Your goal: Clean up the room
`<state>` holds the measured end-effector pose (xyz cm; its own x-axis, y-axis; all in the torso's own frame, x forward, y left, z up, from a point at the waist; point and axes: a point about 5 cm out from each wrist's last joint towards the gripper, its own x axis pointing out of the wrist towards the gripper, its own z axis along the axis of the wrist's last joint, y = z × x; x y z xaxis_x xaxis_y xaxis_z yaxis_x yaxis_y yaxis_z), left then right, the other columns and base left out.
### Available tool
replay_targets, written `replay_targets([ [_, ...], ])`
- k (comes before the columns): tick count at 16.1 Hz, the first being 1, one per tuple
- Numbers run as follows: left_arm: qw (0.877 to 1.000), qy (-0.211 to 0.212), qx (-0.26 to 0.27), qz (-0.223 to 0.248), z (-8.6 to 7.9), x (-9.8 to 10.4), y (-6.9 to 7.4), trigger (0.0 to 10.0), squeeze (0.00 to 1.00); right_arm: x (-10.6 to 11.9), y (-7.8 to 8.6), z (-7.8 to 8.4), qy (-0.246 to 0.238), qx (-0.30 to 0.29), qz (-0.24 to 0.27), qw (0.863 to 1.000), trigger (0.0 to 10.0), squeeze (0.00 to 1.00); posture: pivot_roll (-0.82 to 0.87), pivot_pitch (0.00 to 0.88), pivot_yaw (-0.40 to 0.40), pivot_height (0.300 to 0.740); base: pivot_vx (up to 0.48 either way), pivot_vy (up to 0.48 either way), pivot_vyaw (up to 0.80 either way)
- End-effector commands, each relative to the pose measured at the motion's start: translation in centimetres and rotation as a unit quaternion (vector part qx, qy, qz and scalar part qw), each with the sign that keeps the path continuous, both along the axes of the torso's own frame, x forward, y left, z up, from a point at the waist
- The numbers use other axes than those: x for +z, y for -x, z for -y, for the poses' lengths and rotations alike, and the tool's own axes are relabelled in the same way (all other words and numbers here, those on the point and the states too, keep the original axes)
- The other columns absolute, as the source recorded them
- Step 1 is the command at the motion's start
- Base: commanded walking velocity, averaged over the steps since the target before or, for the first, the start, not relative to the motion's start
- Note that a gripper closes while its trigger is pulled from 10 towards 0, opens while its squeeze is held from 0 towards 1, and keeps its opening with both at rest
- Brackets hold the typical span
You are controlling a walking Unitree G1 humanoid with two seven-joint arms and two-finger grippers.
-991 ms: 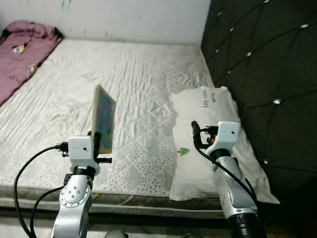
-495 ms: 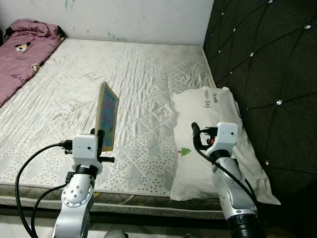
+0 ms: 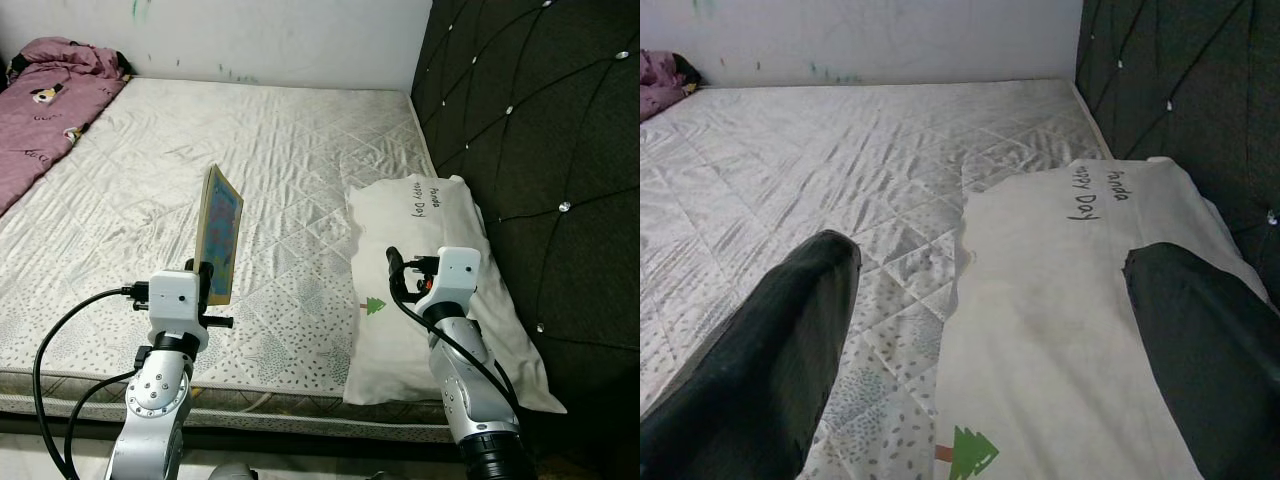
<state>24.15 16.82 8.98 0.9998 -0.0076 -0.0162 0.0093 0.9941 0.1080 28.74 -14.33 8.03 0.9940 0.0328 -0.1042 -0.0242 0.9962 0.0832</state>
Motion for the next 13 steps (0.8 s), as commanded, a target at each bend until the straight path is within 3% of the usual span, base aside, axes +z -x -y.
replay_targets([
  [1, 1.0, 0.0, -0.007, 0.019, 0.1, 1.01, -0.41, 10.0, 0.0, 0.58, -0.22, -0.16, 0.002, 0.005, 0.008, 1.0, 10.0, 0.0, 0.05, 0.0, -0.011, 0.74, 0.0, 0.0, 0.0],
  [8, 1.0, -0.002, -0.007, 0.022, 0.22, 1.13, -0.65, 10.0, 0.0, 0.54, -0.24, -0.28, 0.001, 0.009, 0.007, 1.0, 10.0, 0.0, 0.05, 0.0, -0.009, 0.74, 0.0, 0.0, 0.0],
  [13, 1.0, -0.003, -0.007, 0.021, 0.26, 1.12, -0.69, 10.0, 0.0, 0.62, -0.23, -0.35, 0.0, 0.011, 0.01, 1.0, 10.0, 0.0, 0.05, 0.0, -0.009, 0.701, 0.0, 0.0, 0.0],
])
